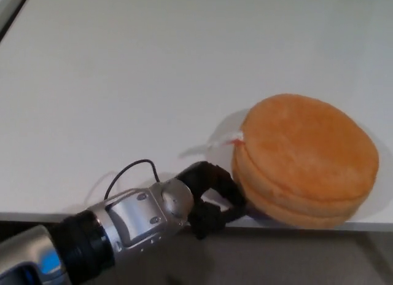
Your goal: A soft plate is kept in the center of the table close to the robot and the robot uses its left hand to pick up the plate, turns it upside down and places it back on the table
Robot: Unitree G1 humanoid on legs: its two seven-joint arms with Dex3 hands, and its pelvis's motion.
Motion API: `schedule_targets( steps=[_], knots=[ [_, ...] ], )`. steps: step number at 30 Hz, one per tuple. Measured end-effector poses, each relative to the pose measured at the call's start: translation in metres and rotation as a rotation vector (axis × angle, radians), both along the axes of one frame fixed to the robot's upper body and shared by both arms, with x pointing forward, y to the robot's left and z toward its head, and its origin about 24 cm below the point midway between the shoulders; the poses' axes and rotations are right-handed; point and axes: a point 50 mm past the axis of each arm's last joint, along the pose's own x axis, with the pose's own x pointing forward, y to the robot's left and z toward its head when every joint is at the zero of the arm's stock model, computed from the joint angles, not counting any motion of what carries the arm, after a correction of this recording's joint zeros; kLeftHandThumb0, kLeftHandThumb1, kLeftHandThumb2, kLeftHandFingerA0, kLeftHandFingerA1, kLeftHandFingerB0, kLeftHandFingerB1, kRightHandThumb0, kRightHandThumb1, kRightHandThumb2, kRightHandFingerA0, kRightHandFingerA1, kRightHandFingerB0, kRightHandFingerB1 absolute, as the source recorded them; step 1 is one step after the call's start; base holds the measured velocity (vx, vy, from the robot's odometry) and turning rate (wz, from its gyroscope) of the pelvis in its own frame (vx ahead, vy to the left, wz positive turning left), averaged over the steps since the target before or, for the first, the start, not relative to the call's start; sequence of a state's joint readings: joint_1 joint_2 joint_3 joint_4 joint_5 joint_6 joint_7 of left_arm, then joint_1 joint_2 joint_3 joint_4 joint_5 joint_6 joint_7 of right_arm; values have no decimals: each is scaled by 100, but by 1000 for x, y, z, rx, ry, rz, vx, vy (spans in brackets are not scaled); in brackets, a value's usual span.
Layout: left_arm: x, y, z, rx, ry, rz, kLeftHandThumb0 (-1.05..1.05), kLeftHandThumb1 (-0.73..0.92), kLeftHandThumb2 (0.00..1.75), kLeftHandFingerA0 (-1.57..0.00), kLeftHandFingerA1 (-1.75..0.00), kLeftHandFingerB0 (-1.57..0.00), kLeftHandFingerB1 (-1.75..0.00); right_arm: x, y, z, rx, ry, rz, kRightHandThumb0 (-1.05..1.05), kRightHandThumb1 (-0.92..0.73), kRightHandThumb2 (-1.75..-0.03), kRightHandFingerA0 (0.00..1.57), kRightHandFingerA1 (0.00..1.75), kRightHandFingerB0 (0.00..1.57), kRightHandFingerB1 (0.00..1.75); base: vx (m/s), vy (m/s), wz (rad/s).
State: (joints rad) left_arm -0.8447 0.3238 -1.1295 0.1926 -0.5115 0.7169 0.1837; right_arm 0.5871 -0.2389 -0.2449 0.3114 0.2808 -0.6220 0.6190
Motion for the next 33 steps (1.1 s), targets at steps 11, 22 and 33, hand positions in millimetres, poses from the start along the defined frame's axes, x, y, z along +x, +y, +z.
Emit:
schedule_targets(
  steps=[11,22,33],
  knots=[
    [-32,9,-15,178,141,-266,-64,44,91,-114,-143,-89,-130,1,0,0,1,-1,2,-61,-84,-66,71,44,29,33,0,0,0],
    [-75,19,-6,200,268,-530,-56,58,64,-84,-175,-71,-175,0,0,-1,1,5,-1,-63,-84,-66,69,44,31,33,0,0,0],
    [-115,40,-14,-46,328,-524,-44,51,75,-82,-175,-64,-175,-1,0,-1,1,7,-1,-61,-84,-66,70,44,29,33,0,0,0]
  ],
)
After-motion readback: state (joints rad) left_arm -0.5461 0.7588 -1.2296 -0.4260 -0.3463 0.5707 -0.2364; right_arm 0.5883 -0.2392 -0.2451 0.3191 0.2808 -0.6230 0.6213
